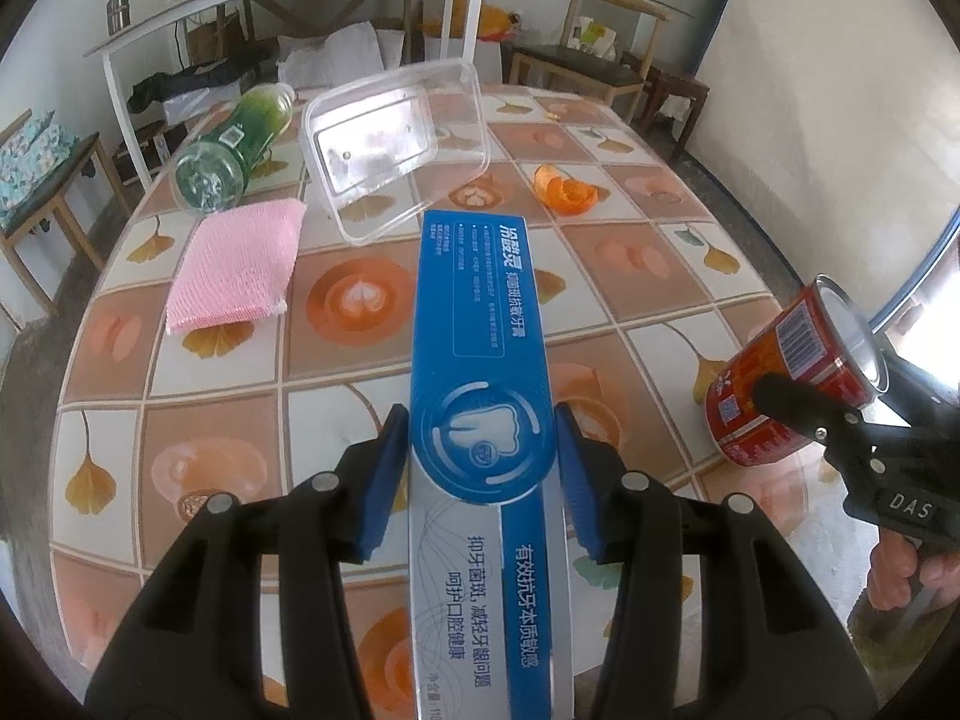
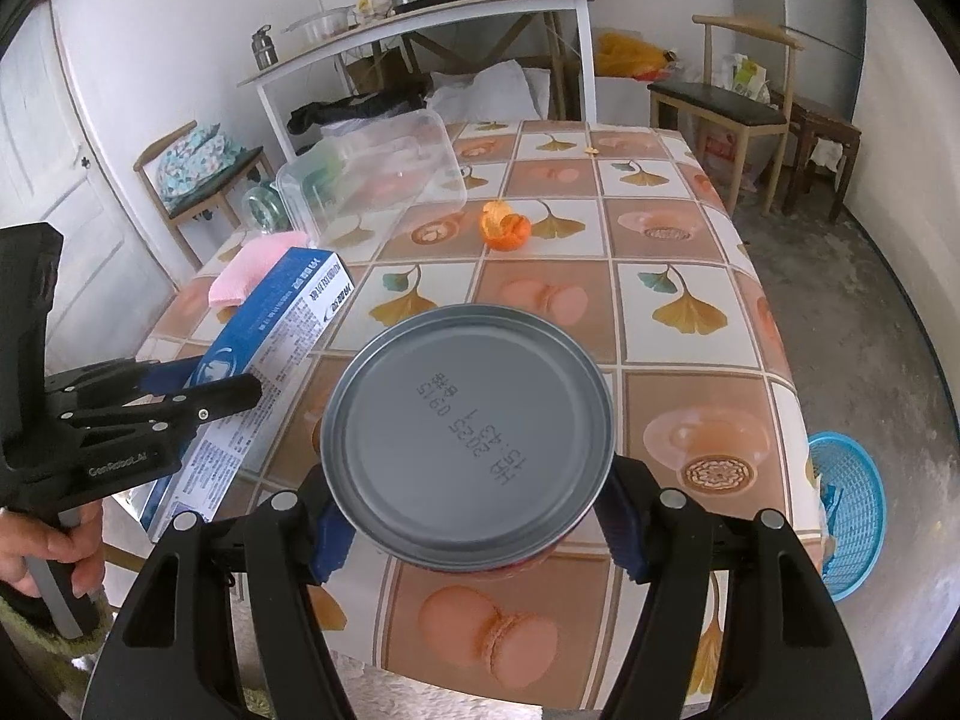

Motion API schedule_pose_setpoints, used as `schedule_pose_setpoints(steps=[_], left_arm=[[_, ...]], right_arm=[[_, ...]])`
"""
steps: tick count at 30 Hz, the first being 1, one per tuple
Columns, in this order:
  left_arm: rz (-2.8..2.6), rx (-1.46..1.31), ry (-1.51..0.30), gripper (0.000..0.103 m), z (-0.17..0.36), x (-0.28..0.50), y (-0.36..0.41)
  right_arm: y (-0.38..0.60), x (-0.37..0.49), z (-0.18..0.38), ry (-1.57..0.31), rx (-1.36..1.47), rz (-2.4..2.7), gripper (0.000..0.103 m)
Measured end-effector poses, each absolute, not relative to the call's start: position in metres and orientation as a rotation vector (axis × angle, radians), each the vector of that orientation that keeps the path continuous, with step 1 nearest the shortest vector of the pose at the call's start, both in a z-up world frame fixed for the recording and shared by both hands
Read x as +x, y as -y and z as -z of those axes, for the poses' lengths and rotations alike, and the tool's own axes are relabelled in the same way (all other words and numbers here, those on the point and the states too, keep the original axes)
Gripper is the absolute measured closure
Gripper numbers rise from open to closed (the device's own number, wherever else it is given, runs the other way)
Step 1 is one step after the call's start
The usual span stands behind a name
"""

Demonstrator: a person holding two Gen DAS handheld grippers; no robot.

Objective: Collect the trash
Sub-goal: 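Carry the red can and toothpaste box over the blue wastebasket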

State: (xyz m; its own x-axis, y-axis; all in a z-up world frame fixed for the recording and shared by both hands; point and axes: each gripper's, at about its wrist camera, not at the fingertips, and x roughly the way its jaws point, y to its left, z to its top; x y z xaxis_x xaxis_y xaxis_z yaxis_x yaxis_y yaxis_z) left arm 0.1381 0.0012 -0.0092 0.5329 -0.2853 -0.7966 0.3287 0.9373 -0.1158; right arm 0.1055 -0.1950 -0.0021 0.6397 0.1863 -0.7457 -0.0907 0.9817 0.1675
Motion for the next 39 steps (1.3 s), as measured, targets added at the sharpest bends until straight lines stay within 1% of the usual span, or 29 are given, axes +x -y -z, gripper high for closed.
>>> schedule_pose_setpoints(steps=[20, 39], left_arm=[[0.393, 0.058, -0.754, 0.058, -0.048, 0.106, -0.001], [0.422, 0.004, -0.637, 0.058, -0.086, 0.09, 0.012]], right_arm=[[0.2, 0.093, -0.025, -0.793, 0.129, -0.157, 0.038], [0.217, 0.075, -0.052, -0.731, 0.146, -0.135, 0.038]])
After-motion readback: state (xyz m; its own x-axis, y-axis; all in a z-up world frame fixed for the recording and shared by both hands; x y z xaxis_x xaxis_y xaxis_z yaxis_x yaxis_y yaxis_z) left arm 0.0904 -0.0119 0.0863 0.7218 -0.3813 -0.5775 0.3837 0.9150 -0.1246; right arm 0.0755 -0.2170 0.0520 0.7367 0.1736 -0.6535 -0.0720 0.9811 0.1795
